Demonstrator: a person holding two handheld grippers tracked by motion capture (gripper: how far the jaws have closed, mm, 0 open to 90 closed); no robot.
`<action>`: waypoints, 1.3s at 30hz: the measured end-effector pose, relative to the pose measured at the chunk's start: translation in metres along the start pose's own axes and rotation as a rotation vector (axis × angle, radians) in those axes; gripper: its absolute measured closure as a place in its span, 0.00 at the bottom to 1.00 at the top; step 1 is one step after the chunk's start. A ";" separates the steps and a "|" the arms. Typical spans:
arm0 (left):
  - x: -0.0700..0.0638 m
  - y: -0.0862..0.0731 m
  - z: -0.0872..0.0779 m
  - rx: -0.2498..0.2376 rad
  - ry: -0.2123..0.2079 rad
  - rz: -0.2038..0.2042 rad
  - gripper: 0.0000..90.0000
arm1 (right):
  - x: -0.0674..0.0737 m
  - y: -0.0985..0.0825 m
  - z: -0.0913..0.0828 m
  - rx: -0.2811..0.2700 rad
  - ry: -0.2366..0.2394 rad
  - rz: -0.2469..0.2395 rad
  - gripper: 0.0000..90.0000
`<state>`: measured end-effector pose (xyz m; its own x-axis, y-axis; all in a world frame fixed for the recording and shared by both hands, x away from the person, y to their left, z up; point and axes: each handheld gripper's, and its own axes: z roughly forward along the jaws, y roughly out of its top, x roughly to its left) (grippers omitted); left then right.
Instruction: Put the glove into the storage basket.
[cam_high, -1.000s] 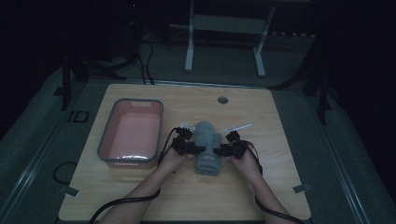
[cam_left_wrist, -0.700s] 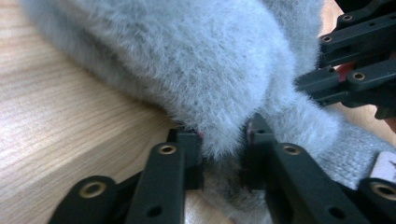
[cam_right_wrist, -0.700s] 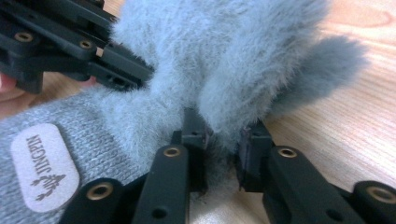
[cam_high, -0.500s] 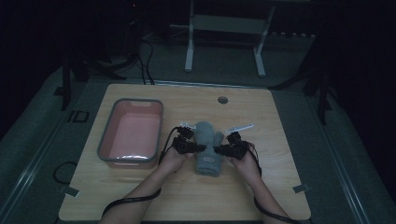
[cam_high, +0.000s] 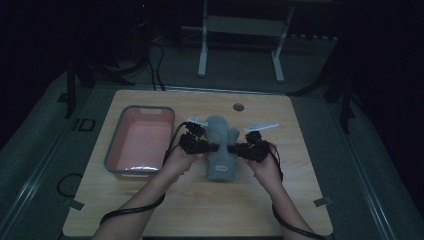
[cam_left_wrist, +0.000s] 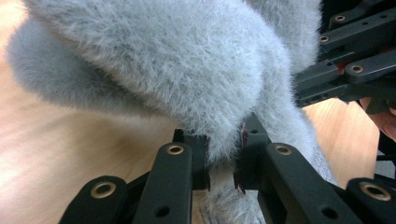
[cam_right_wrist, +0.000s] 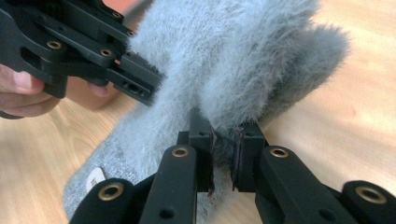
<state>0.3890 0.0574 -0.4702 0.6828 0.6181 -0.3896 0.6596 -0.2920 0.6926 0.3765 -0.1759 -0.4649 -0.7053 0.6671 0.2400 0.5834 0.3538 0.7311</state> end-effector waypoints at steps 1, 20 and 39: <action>0.000 0.003 -0.005 -0.004 0.003 0.004 0.88 | 0.002 0.005 -0.001 -0.005 -0.001 -0.006 0.90; 0.025 0.030 -0.110 -0.066 0.096 0.027 0.88 | 0.064 0.103 0.011 -0.049 0.040 -0.120 0.90; 0.081 0.010 -0.194 -0.007 0.240 -0.045 0.88 | 0.128 0.159 0.088 -0.031 0.134 -0.123 0.90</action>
<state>0.3904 0.2462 -0.3768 0.5581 0.7861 -0.2656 0.6850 -0.2558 0.6821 0.4142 0.0238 -0.3739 -0.8191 0.5258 0.2294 0.4783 0.4052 0.7792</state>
